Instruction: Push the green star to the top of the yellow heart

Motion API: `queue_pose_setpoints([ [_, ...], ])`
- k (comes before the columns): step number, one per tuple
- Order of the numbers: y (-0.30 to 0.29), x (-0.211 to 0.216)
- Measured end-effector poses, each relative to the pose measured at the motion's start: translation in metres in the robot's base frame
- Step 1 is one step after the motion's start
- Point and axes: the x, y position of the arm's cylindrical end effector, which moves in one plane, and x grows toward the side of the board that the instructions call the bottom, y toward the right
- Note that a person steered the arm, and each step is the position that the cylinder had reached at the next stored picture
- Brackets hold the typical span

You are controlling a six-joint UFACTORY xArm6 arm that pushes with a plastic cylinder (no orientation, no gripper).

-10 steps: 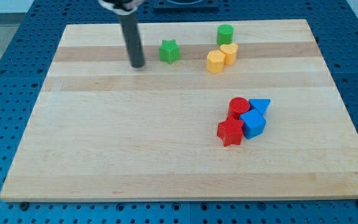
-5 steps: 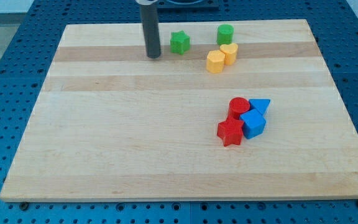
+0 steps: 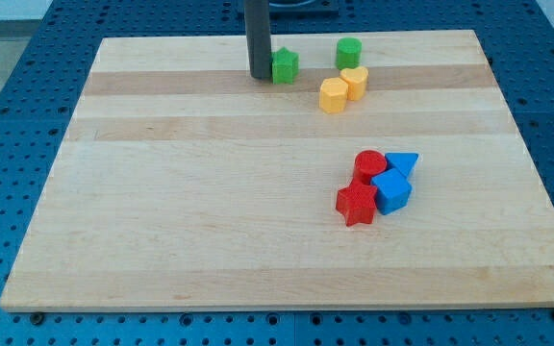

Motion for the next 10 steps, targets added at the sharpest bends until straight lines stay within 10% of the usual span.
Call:
queue_pose_setpoints([
  [10,0.080,-0.001],
])
